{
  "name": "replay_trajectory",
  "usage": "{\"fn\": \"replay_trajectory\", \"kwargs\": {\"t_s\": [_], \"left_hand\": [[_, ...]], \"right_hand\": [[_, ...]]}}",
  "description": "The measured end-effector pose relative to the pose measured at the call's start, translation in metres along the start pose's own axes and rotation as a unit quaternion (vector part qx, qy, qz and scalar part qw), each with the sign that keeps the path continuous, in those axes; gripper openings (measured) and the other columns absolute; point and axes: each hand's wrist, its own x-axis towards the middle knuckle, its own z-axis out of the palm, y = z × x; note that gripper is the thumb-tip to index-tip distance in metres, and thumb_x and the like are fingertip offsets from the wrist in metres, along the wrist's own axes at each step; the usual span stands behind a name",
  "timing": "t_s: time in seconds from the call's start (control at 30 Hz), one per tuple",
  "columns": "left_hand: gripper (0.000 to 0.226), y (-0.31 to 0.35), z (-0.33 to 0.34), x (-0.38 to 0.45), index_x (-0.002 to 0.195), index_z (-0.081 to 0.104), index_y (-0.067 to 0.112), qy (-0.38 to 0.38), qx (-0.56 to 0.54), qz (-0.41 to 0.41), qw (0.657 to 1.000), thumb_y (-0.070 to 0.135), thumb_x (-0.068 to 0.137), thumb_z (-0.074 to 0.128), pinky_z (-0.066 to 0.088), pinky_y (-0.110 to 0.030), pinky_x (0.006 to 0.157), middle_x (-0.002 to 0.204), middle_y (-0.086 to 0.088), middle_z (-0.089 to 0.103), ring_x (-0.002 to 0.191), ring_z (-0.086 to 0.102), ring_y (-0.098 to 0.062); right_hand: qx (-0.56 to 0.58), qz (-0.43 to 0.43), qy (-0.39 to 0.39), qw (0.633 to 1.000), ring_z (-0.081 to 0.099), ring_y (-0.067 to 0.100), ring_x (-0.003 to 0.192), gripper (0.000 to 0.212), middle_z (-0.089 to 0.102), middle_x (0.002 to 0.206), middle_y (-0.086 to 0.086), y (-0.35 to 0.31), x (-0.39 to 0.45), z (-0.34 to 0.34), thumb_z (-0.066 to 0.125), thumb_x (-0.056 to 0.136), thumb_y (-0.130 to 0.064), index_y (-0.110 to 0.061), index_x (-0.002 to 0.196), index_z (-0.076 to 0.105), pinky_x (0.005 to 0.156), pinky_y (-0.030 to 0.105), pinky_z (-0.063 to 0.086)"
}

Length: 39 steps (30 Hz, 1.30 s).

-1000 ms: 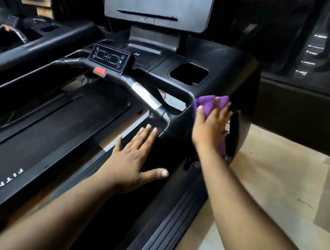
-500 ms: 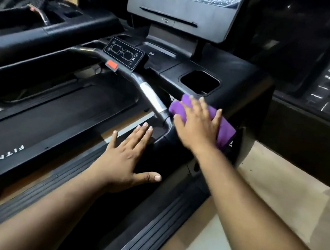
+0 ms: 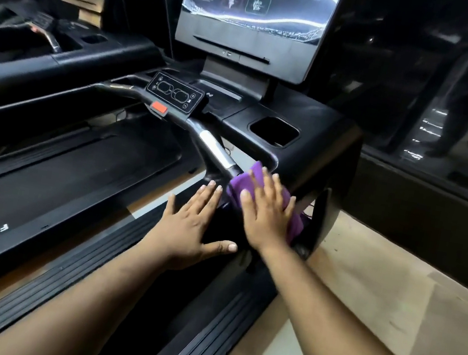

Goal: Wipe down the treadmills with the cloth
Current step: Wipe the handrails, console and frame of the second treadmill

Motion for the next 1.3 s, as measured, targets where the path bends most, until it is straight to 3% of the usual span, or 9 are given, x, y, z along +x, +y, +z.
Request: {"fn": "replay_trajectory", "kwargs": {"t_s": [0.23,0.43,0.57,0.7,0.87,0.93,1.03,1.13,1.3], "left_hand": [[0.120,-0.006,0.006,0.002,0.152,-0.033,0.032,-0.015,0.006,0.008,1.000,0.103,0.063,0.009,-0.021,-0.054,0.116,0.161,0.009,-0.037,0.148,-0.032,-0.007],[0.112,0.015,-0.004,0.030,0.152,-0.031,0.032,-0.014,0.025,0.005,1.000,0.095,0.072,0.016,-0.023,-0.058,0.115,0.159,0.009,-0.038,0.147,-0.034,-0.009],[0.117,0.026,-0.003,0.072,0.158,-0.022,0.028,0.029,0.043,0.015,0.999,0.098,0.069,0.006,-0.019,-0.062,0.117,0.164,0.008,-0.030,0.148,-0.032,-0.007],[0.122,0.038,-0.003,0.115,0.160,-0.017,0.027,0.045,0.057,-0.007,0.997,0.101,0.064,-0.002,-0.019,-0.062,0.116,0.166,0.008,-0.025,0.150,-0.029,-0.008],[0.117,0.059,0.002,0.145,0.160,-0.018,0.028,0.045,0.065,-0.026,0.997,0.100,0.070,0.004,-0.019,-0.064,0.117,0.165,0.009,-0.025,0.150,-0.029,-0.009],[0.118,0.061,0.005,0.151,0.160,-0.017,0.029,0.043,0.072,-0.040,0.996,0.101,0.069,0.004,-0.017,-0.064,0.118,0.165,0.009,-0.024,0.151,-0.027,-0.009],[0.122,0.060,0.007,0.159,0.161,-0.015,0.029,0.063,0.061,-0.053,0.995,0.102,0.067,0.007,-0.015,-0.062,0.120,0.165,0.010,-0.023,0.152,-0.023,-0.010],[0.122,0.061,0.008,0.161,0.160,-0.016,0.028,0.053,0.061,-0.054,0.995,0.103,0.067,0.008,-0.016,-0.061,0.120,0.165,0.009,-0.024,0.151,-0.027,-0.010],[0.117,0.061,0.006,0.157,0.158,-0.022,0.030,0.047,0.050,-0.078,0.995,0.099,0.070,0.011,-0.018,-0.057,0.121,0.164,0.008,-0.030,0.148,-0.034,-0.008]], "right_hand": [[-0.015,-0.100,-0.021,0.995,0.002,0.015,0.158,0.066,0.012,0.171,-0.008,0.031,-0.007,0.000,0.020,0.097,-0.063,-0.043,0.160,0.018,0.122,0.060,-0.005],[0.051,0.127,0.104,0.985,0.005,0.022,0.159,0.073,0.010,0.172,0.001,0.052,0.051,-0.005,0.024,0.097,-0.066,-0.030,0.161,0.025,0.123,0.061,0.013],[0.128,0.003,0.120,0.985,0.005,0.026,0.158,0.073,0.009,0.171,0.006,0.045,-0.009,0.030,0.031,0.098,-0.064,-0.027,0.161,0.026,0.124,0.057,0.014],[0.112,-0.083,0.123,0.983,0.004,0.026,0.159,0.067,0.015,0.171,0.009,0.095,0.031,0.018,0.030,0.099,-0.065,-0.045,0.161,0.013,0.123,0.051,0.006],[0.337,0.204,0.197,0.898,0.008,0.024,0.159,0.090,0.009,0.171,0.013,0.159,0.106,-0.006,0.032,0.087,-0.069,-0.022,0.162,0.015,0.129,0.041,0.006],[0.300,0.188,0.178,0.918,0.006,0.027,0.159,0.085,0.005,0.171,0.016,0.142,0.096,-0.003,0.030,0.090,-0.067,-0.024,0.160,0.010,0.128,0.033,0.000],[0.109,0.030,0.122,0.986,0.003,0.033,0.158,0.073,0.010,0.171,0.012,0.106,0.077,-0.005,0.031,0.095,-0.061,-0.030,0.161,0.019,0.124,0.053,-0.003],[-0.051,-0.103,0.016,0.993,0.002,0.024,0.159,0.065,0.014,0.172,-0.002,0.105,0.128,-0.031,0.030,0.097,-0.059,-0.036,0.157,0.035,0.118,0.066,-0.008],[-0.155,-0.020,-0.063,0.986,-0.004,0.023,0.159,0.064,0.002,0.173,0.002,0.116,0.229,-0.066,0.031,0.102,-0.059,-0.036,0.161,0.025,0.118,0.073,0.002]]}}
